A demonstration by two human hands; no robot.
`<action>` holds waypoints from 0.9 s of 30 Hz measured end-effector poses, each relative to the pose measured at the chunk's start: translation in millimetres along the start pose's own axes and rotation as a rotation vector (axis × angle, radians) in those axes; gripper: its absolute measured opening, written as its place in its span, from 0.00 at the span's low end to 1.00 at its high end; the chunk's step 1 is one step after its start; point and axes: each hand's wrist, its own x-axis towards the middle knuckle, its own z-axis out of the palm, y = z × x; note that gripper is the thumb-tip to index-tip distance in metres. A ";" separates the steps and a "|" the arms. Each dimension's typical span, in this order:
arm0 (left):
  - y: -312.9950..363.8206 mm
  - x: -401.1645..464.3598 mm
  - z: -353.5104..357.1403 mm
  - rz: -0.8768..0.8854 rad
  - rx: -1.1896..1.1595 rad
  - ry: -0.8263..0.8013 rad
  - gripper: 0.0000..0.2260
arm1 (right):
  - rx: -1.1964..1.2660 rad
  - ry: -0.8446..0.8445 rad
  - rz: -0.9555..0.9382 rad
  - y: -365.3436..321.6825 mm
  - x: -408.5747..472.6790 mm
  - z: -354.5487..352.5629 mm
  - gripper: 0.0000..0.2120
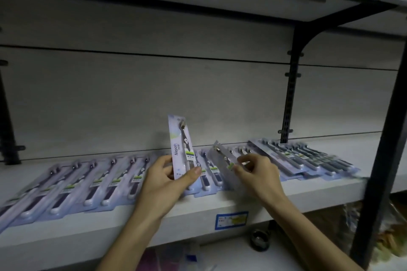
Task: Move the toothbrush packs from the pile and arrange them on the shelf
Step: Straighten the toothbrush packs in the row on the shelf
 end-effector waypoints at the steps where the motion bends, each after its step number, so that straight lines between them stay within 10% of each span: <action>1: -0.5 2.2 -0.3 0.003 -0.002 0.000 0.12 | -0.011 -0.005 -0.004 0.3 2.4 3.0 0.15; 27: -7.3 20.9 -22.0 0.002 0.012 -0.001 0.17 | -0.008 -0.157 0.033 -20.9 4.0 34.1 0.11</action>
